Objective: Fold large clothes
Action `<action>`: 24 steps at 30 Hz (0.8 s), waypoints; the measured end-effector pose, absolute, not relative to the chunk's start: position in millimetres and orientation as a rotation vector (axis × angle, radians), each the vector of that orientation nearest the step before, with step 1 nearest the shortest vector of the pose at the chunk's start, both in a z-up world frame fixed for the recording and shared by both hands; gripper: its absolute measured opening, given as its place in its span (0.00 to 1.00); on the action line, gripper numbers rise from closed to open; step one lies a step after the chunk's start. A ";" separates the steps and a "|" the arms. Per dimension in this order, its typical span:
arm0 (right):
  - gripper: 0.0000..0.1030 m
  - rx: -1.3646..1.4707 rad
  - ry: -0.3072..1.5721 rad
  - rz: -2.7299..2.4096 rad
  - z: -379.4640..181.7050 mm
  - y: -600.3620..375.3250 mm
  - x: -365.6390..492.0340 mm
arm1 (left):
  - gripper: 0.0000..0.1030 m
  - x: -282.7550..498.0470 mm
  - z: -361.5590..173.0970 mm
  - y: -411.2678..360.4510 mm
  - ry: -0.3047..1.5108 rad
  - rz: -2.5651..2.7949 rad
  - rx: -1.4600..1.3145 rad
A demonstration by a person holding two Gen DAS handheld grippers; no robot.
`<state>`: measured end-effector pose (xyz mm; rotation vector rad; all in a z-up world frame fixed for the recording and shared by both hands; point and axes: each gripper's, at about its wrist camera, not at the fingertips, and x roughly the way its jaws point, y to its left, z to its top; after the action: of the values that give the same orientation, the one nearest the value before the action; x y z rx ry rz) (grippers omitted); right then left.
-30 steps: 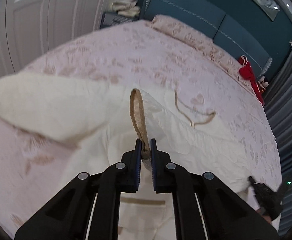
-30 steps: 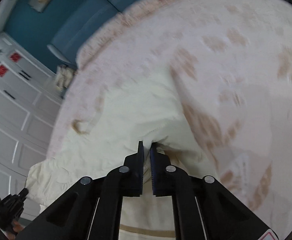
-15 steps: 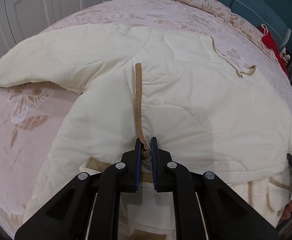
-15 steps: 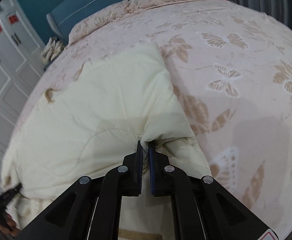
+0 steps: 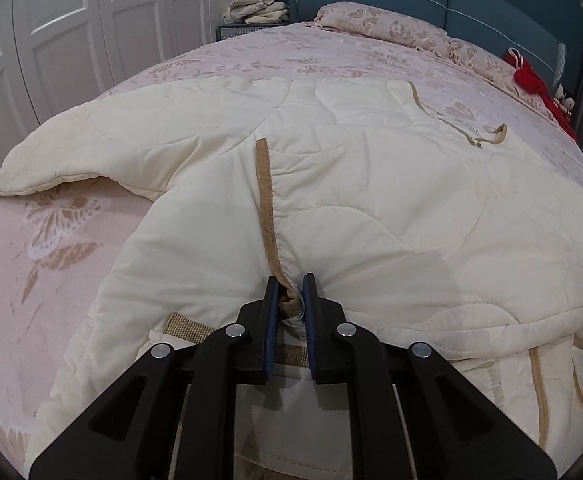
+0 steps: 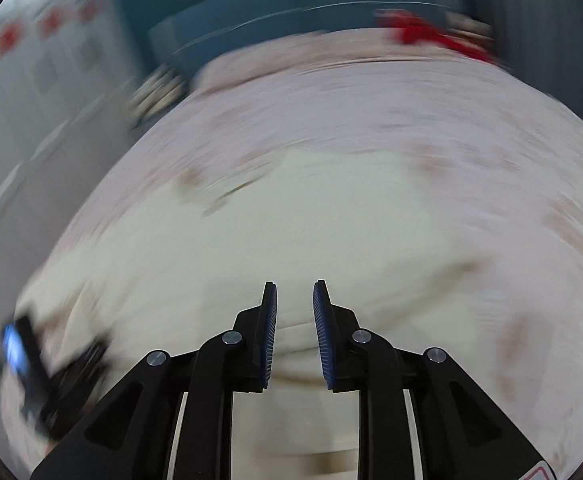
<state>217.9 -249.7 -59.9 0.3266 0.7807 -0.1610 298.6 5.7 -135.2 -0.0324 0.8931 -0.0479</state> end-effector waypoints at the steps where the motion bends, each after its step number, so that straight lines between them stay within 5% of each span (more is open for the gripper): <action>1: 0.12 0.284 0.798 -0.107 -64.2 -227.2 227.2 | 0.11 298.4 -134.9 6.9 0.892 -0.051 -0.041; 8: 0.09 0.280 0.944 -0.072 -143.9 -184.0 257.2 | 0.13 296.4 -137.9 15.6 0.879 -0.089 -0.115; 14: 0.08 0.223 0.900 -0.101 -148.9 -178.6 250.4 | 0.16 294.8 -137.0 19.2 0.868 -0.111 -0.160; 17: 0.08 0.199 0.896 -0.111 -145.4 -173.5 250.4 | 0.25 294.3 -122.1 53.3 0.899 -0.171 -0.351; 20: 0.09 0.215 0.882 -0.103 -144.9 -176.0 247.8 | 0.63 279.2 -88.0 124.7 0.796 -0.118 -0.548; 21: 0.09 0.223 0.879 -0.100 -145.6 -173.7 252.0 | 0.82 276.8 -77.0 150.9 0.758 -0.074 -0.574; 22: 0.09 0.232 0.877 -0.096 -145.3 -174.7 252.8 | 0.91 276.4 -68.2 176.6 0.729 -0.024 -0.585; 24: 0.10 0.250 0.872 -0.087 -144.0 -177.1 253.0 | 0.91 287.0 -57.1 239.0 0.699 0.080 -0.590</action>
<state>253.0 -177.1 -144.0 0.2504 0.8717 -0.0868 287.0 239.1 -57.1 -0.5901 0.6987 0.0799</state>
